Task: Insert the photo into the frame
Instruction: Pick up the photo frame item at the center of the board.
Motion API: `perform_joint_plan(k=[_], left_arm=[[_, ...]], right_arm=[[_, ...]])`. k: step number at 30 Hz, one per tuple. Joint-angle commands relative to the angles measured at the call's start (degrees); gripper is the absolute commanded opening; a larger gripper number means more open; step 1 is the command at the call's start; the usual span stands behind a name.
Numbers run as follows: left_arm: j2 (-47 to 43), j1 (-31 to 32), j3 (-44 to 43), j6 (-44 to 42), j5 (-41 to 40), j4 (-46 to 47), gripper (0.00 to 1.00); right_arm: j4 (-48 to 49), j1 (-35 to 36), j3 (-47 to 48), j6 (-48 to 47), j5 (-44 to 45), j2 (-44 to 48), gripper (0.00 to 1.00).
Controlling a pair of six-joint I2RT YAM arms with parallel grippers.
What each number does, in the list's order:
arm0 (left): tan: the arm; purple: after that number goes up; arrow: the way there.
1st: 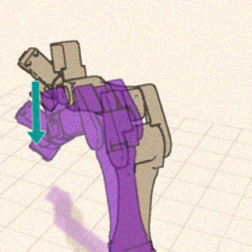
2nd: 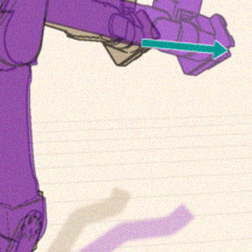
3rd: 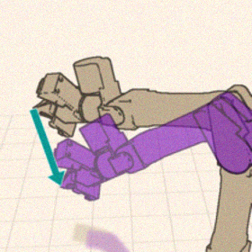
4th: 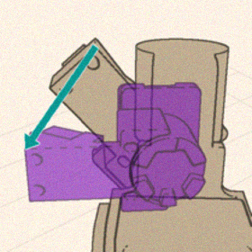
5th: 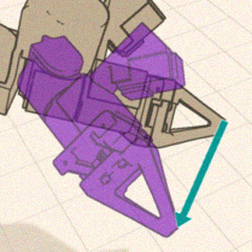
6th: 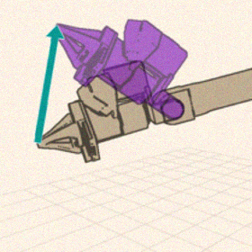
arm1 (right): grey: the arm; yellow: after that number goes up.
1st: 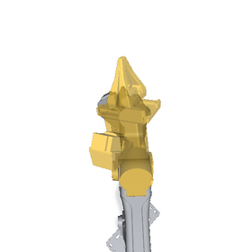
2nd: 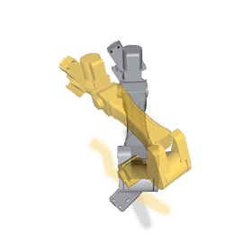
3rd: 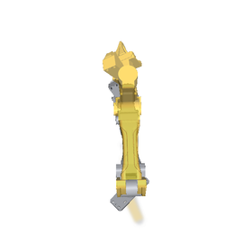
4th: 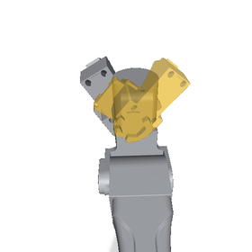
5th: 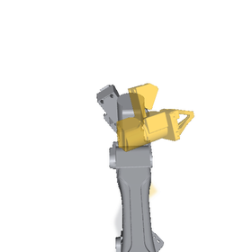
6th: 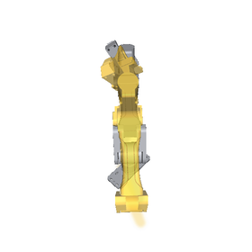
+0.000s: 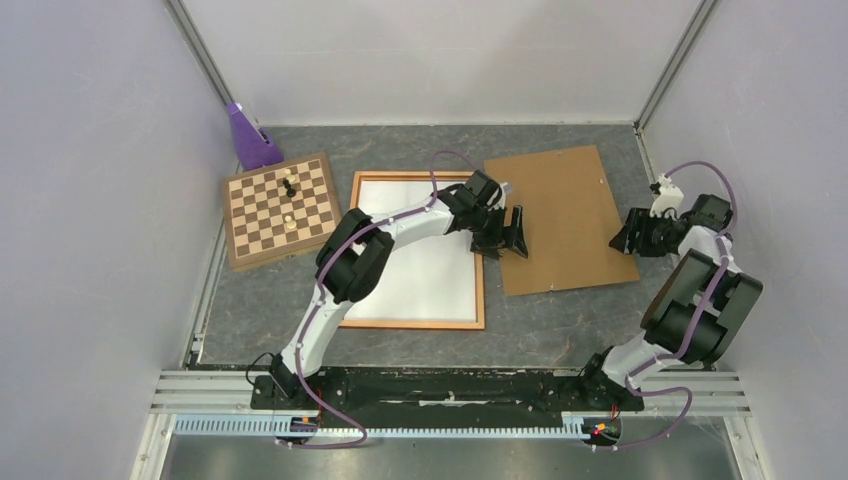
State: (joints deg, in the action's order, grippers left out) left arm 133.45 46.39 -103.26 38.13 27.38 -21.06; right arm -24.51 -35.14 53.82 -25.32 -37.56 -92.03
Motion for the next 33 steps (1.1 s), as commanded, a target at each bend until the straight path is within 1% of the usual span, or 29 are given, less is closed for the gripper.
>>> perform_joint_plan(k=[1,11,23,33], left_arm=[[0.71,1.86,3.51,-2.41,0.22,-0.59,0.92],[-0.28,1.86,4.21,-4.01,0.86,-0.78,0.93],[-1.74,1.21,4.47,-6.05,1.01,-1.68,0.94],[-5.76,0.2,6.99,-9.17,1.41,-1.72,0.94]], right_arm=[[-10.81,3.12,2.76,2.88,-15.04,5.49,0.58],[-12.85,8.33,5.79,4.99,-18.79,13.79,0.58],[-16.62,12.73,12.11,6.0,-20.45,19.35,0.58],[-17.08,18.17,11.79,7.98,-19.75,23.57,0.57]])
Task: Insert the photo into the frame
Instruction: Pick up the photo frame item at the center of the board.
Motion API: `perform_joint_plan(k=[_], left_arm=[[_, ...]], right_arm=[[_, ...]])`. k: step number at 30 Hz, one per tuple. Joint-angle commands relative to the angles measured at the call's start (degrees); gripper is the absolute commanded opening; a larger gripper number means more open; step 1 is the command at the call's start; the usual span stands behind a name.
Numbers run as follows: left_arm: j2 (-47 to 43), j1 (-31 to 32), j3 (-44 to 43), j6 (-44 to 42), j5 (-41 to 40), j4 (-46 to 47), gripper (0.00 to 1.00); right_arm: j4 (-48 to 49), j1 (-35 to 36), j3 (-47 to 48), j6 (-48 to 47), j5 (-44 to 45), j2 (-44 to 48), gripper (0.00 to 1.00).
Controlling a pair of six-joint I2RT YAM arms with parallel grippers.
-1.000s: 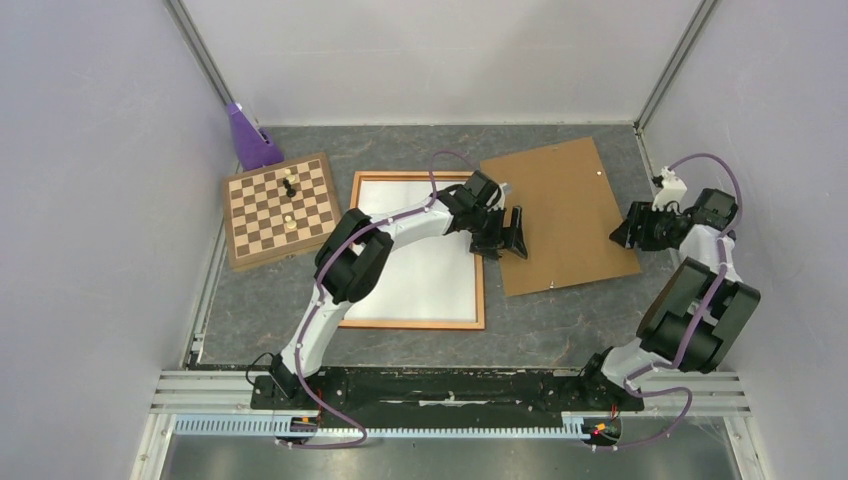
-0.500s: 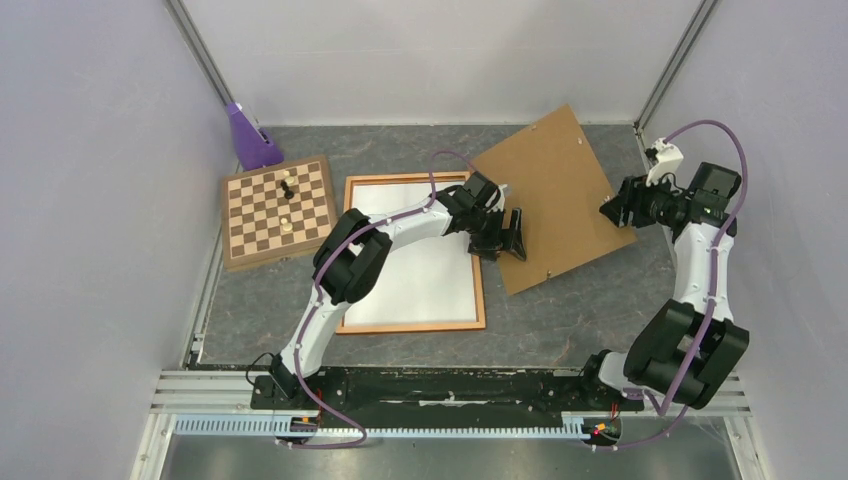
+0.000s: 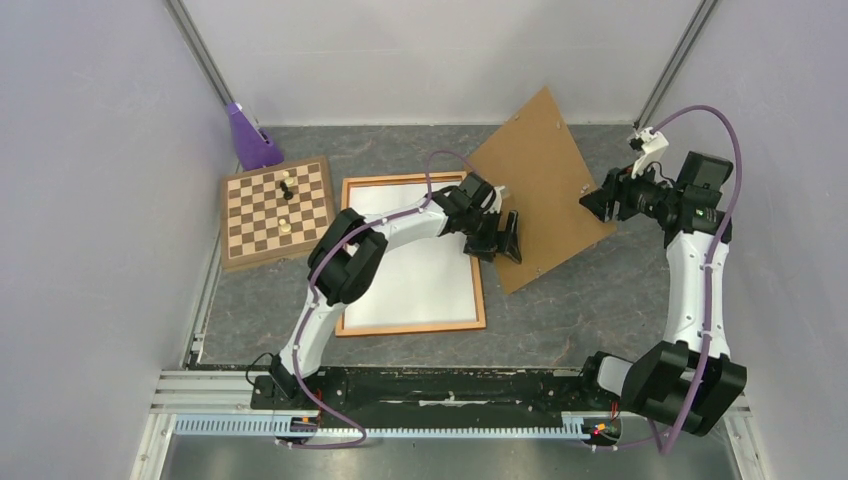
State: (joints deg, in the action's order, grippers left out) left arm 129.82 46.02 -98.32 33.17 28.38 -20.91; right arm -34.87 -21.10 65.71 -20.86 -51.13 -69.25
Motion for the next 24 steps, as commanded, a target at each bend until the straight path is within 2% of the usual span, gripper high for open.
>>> perform_joint_plan(k=[1,24], left_arm=[[-2.59,0.4,2.29,-4.56,0.46,-1.88,0.94],[-12.96,-3.04,3.55,-7.78,7.21,-1.24,0.94]], right_arm=[[-6.7,4.69,-0.27,3.74,-5.96,1.07,0.58],[-2.88,15.24,-1.7,7.79,-6.83,4.32,0.57]])
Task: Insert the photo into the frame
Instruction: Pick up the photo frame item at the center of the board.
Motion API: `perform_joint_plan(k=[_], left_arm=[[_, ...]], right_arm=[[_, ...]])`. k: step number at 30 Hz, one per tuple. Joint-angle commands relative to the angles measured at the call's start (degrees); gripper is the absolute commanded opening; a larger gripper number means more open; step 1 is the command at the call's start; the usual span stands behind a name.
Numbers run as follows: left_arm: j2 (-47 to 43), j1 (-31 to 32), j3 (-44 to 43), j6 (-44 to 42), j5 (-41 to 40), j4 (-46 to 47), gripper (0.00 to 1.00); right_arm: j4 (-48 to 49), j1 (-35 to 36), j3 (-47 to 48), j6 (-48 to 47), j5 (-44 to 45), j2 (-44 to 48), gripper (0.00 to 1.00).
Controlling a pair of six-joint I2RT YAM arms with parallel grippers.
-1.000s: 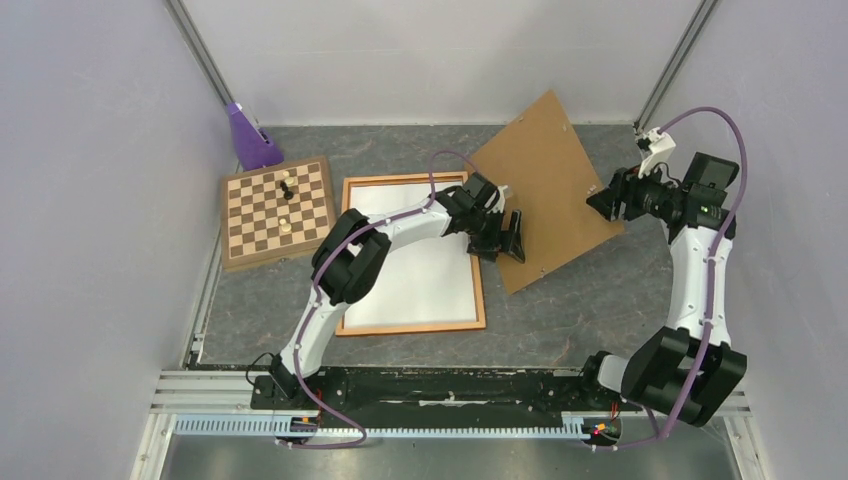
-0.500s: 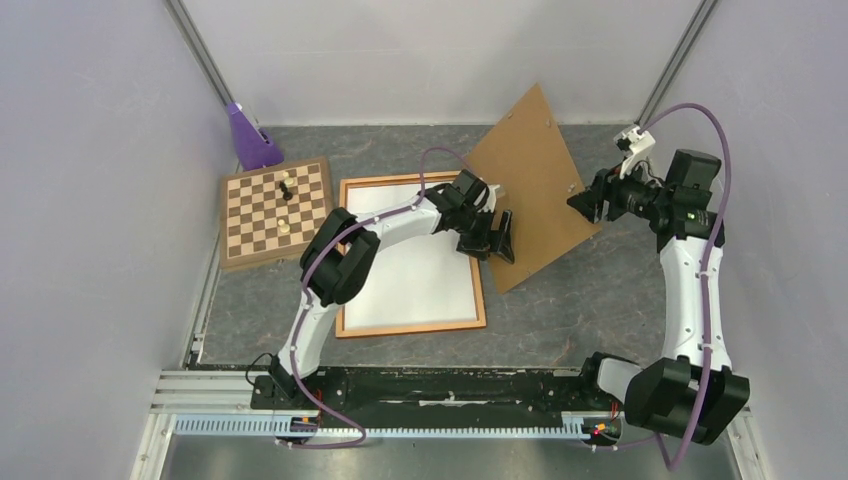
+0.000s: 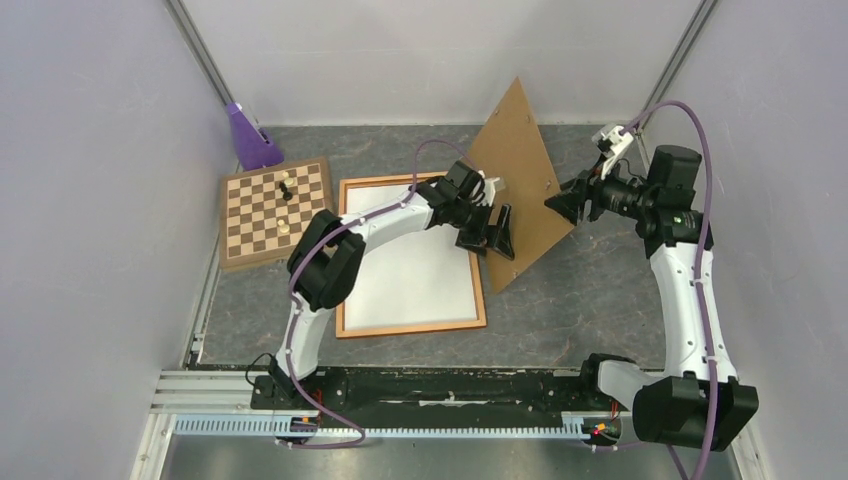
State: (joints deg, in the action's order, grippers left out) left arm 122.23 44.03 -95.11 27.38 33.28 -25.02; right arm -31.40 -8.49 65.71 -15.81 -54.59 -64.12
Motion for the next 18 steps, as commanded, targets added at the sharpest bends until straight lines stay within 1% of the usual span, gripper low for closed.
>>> perform_joint_plan(k=[1,12,15,18], left_arm=[[-6.12,-1.41,0.36,-2.14,2.24,2.74,0.94],[-12.91,-4.19,-0.26,-5.53,-1.44,-1.35,0.94],[-13.9,-4.39,-0.27,-5.68,-2.84,-1.93,0.94],[-14.13,-4.39,-0.91,-5.86,-3.95,-3.11,0.94]], right_arm=[[-6.31,2.9,-1.73,2.8,-3.35,-0.79,0.57],[-6.26,4.88,-0.81,2.72,-2.07,-0.99,0.56],[-6.88,5.23,0.23,2.56,-0.17,-1.76,0.56],[-7.82,5.5,1.78,2.32,3.58,-2.7,0.53]])
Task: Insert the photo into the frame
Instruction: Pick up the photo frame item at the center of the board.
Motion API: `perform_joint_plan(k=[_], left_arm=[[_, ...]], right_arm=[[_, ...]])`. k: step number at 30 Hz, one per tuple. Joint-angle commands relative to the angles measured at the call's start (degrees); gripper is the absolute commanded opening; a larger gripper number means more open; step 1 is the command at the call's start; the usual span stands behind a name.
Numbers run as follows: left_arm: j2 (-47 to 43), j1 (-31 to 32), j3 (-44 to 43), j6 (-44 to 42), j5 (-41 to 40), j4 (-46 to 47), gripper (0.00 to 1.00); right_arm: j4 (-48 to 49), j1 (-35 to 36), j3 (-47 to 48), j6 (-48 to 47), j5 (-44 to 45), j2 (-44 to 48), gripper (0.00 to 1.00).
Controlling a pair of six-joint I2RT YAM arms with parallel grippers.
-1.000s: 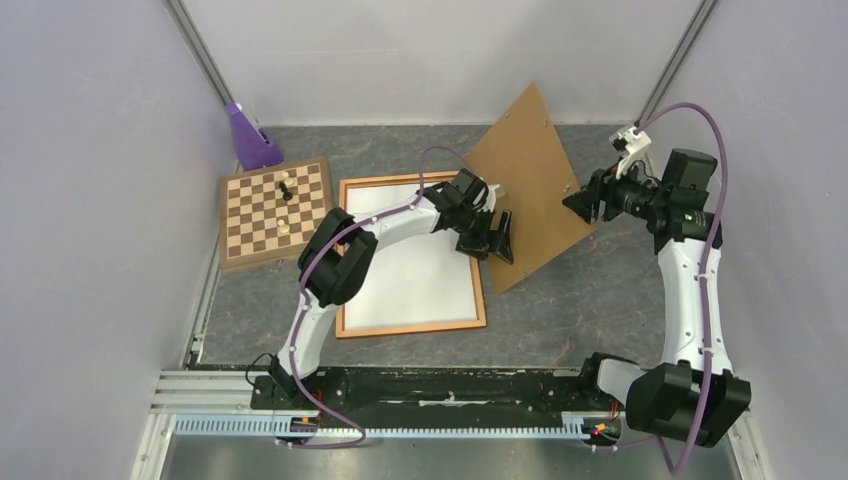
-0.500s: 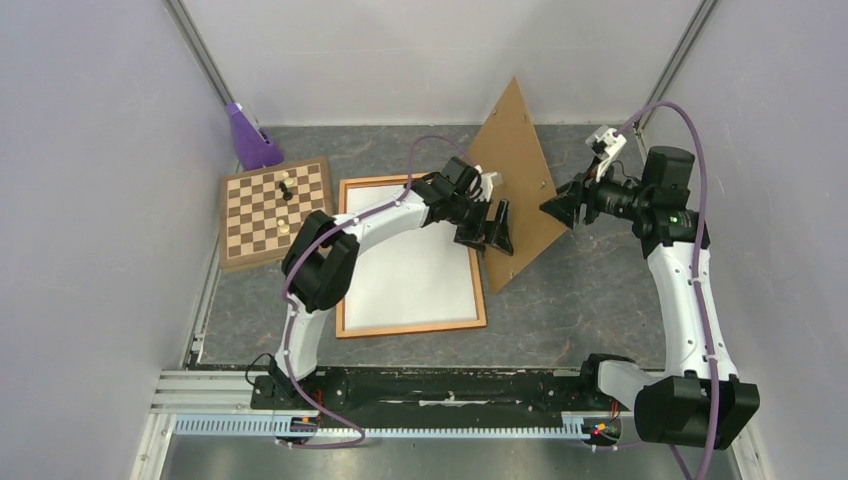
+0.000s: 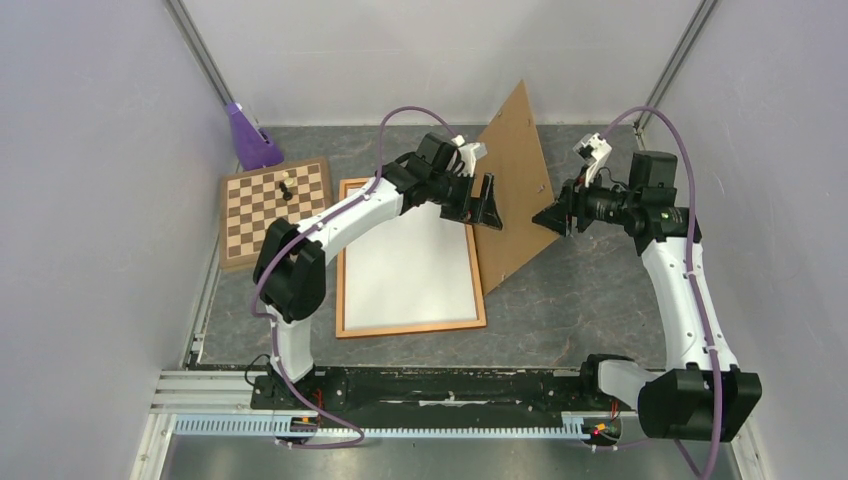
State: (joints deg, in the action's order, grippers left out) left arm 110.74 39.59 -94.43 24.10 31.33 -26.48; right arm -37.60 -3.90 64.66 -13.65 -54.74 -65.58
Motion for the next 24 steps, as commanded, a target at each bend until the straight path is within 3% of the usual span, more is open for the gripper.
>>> perform_joint_plan(k=[1,12,24], left_arm=[[-2.57,0.04,-1.86,-2.72,-2.25,-2.09,0.94],[-2.72,-0.31,-5.32,-4.05,-5.83,-4.63,0.94],[-4.82,-1.96,-5.16,-4.19,-7.14,-4.63,0.94]], right_arm=[[-2.05,0.98,3.4,0.12,4.93,-1.58,0.53],[-4.76,5.15,11.67,1.46,19.75,-6.66,0.51],[-3.3,8.18,19.36,6.48,26.89,-14.25,0.49]])
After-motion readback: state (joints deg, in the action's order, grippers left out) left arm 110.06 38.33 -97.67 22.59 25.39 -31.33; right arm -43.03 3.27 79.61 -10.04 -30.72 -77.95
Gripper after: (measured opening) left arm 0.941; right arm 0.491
